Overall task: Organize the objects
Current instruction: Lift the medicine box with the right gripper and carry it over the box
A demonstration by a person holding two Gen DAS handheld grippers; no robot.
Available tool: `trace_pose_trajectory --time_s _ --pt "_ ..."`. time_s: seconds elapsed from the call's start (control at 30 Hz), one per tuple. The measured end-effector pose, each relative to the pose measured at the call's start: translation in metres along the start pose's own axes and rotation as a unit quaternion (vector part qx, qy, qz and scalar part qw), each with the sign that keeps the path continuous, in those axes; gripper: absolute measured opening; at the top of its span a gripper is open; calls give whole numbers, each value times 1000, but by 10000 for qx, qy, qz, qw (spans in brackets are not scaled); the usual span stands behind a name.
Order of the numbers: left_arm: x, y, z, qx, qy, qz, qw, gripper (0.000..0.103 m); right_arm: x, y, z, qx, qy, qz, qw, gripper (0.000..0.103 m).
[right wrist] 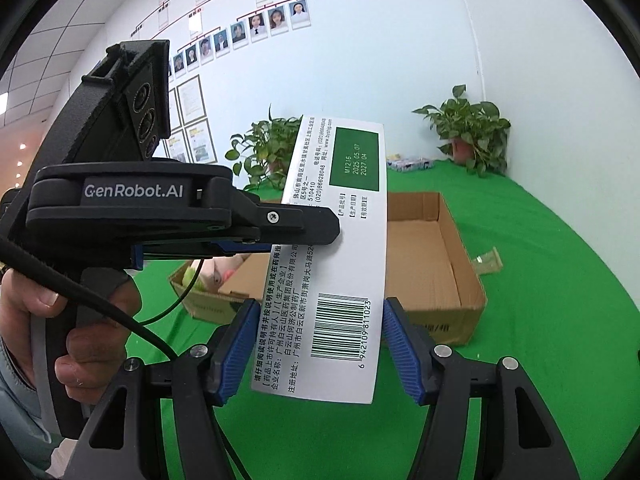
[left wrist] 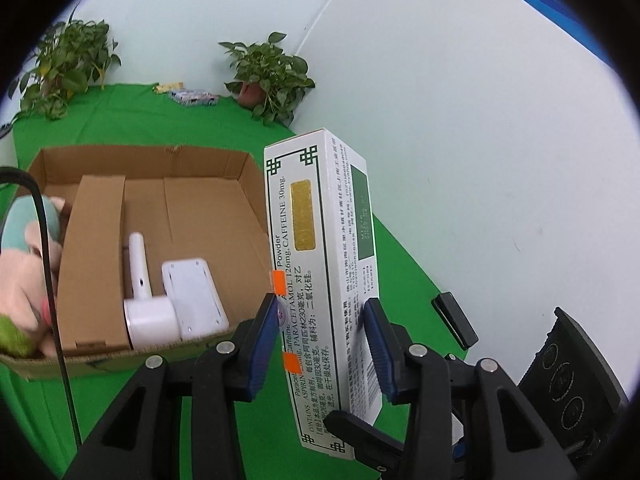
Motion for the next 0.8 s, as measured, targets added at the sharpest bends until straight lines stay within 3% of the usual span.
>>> trace_pose_trajectory --time_s 0.23,0.53,0.8 --pt "7 -40 5 -72 -227 -74 9997 41 3 -35 -22 25 -61 85 9999 60" --pt "51 -93 -46 302 -168 274 9990 41 -15 -95 -78 482 -122 -184 9986 60" --pt "68 -95 -83 618 -131 408 9972 41 -38 -113 -112 893 -11 -481 9948 60"
Point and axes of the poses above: each gripper's, at about its wrist camera, not at the fingertips, and z roughly against the way its jaws point, x to its left, y to its underside, the point moved 8 cm from there along -z, roughly the way its jaws point, and after that the axes turned 12 degrees about -z, right-handed, at the moved point
